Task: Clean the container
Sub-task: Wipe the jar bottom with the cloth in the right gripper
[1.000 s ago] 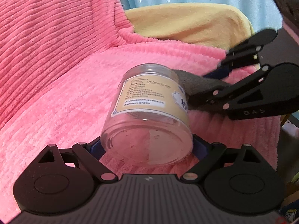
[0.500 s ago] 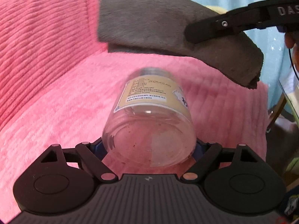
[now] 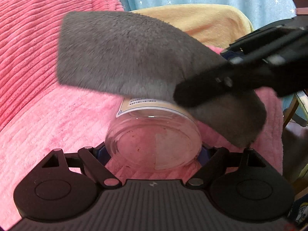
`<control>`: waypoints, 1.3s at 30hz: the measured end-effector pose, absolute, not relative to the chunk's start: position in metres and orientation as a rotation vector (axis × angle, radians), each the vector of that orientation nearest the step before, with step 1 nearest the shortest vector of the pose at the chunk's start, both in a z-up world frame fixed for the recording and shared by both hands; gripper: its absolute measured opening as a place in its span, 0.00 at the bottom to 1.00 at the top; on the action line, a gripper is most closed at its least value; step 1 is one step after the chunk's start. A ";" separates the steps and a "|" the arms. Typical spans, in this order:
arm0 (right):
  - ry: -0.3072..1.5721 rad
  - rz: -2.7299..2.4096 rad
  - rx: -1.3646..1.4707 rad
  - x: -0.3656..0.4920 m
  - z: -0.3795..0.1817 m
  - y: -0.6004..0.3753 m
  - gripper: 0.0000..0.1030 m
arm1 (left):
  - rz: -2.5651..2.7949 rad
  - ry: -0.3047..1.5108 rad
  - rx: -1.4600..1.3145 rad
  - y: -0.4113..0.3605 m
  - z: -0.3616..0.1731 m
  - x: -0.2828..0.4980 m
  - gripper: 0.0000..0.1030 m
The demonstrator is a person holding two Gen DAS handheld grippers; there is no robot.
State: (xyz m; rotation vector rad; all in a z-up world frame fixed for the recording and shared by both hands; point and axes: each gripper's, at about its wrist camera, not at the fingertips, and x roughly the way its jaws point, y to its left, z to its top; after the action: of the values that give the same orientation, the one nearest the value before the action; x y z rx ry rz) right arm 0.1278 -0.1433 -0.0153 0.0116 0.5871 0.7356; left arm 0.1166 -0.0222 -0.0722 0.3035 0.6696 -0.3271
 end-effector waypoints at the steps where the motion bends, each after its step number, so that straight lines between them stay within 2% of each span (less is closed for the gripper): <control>1: 0.586 0.705 0.017 0.131 -0.016 -0.145 0.16 | -0.328 0.668 0.309 -0.023 -0.072 0.117 0.82; 7: 0.582 0.602 0.047 0.142 -0.021 -0.152 0.17 | -0.330 0.683 0.282 -0.023 -0.070 0.122 0.83; 10: 0.584 0.621 0.026 0.140 -0.021 -0.148 0.17 | -0.339 0.708 0.209 -0.018 -0.067 0.129 0.89; 13: 0.583 0.626 0.017 0.139 -0.018 -0.149 0.17 | -0.347 0.695 0.157 -0.013 -0.066 0.133 0.84; 20: 0.553 0.821 0.020 0.123 -0.006 -0.143 0.17 | -0.301 0.504 0.670 -0.058 -0.080 0.103 0.84; 22: 0.554 0.853 -0.005 0.119 -0.007 -0.135 0.17 | -0.295 0.479 0.735 -0.064 -0.086 0.099 0.84; 39: 0.557 0.622 0.045 0.144 -0.017 -0.151 0.16 | -0.338 0.554 0.584 -0.050 -0.066 0.114 0.83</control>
State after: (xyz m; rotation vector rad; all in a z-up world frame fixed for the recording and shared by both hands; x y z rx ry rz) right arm 0.1439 -0.1514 -0.0165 0.0454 0.5571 0.6218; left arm 0.1144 -0.0504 -0.0658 0.5845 0.5538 -0.3377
